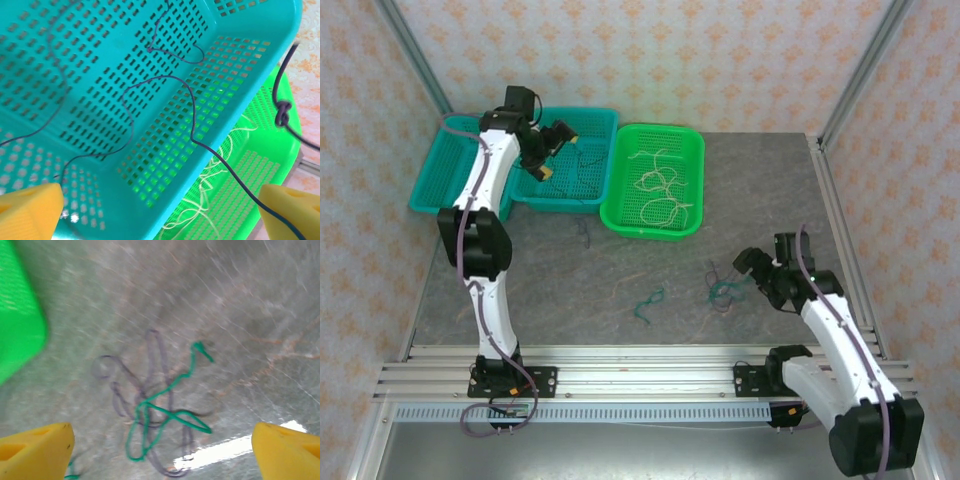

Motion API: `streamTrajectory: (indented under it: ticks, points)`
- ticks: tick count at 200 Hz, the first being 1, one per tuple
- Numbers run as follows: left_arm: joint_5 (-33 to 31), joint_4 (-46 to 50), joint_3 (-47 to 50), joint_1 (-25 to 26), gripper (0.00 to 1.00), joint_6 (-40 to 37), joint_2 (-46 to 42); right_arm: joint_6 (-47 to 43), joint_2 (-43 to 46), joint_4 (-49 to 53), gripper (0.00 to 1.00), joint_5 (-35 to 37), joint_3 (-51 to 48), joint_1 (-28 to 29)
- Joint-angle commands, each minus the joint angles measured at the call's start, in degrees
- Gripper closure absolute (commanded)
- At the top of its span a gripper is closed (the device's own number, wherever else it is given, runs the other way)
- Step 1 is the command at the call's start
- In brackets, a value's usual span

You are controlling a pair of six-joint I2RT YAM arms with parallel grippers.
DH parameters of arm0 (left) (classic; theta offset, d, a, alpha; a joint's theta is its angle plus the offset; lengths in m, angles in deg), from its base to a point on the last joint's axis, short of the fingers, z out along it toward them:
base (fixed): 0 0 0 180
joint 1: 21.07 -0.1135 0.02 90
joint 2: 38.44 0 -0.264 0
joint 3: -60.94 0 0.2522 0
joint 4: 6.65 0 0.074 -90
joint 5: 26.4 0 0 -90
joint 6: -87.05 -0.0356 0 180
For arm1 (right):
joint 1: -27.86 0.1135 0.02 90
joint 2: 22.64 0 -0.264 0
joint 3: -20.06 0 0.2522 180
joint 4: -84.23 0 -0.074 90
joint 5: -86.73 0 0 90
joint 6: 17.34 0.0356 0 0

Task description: Untangle the cables

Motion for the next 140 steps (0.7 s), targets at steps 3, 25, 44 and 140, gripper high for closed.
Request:
streamTrajectory:
  ticks: [3, 25, 44, 140]
  points:
    - [-6.11, 0.21, 3.37, 0.61, 0.0, -4.36, -7.69, 0.78, 3.67, -1.75, 0.1, 2.0, 7.97, 2.77]
    - [-7.63, 0.91, 5.48, 0.62, 0.0, -5.96, -10.82, 0.43, -0.77, -3.6, 0.17, 8.57, 15.67, 14.95]
    - [-8.82, 1.57, 8.31, 0.62, 0.0, -6.95, -14.11, 1.24, -7.45, -10.99, 0.21, 14.33, 20.0, 30.71]
    - [-9.47, -0.12, 21.51, 0.61, 0.0, -11.31, -26.95, -8.94, -60.36, -28.51, 0.38, 18.6, 50.84, 48.4]
